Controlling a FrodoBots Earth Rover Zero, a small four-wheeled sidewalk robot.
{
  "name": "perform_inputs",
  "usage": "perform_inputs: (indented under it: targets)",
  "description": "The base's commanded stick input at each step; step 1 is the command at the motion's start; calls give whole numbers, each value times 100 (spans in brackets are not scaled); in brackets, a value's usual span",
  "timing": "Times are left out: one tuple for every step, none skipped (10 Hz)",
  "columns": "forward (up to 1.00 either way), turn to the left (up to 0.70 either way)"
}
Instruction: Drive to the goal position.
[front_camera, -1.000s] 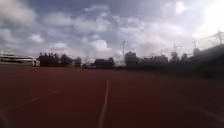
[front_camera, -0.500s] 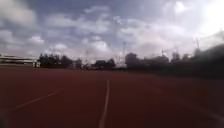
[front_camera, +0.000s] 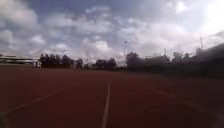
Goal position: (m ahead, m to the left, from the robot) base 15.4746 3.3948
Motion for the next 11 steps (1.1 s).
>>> perform_inputs:
  targets:
    - [70,0]
    - [70,0]
    - [70,0]
    - [70,0]
    - [70,0]
    - [70,0]
    - [70,0]
    - [70,0]
    - [70,0]
    - [70,0]
    - [70,0]
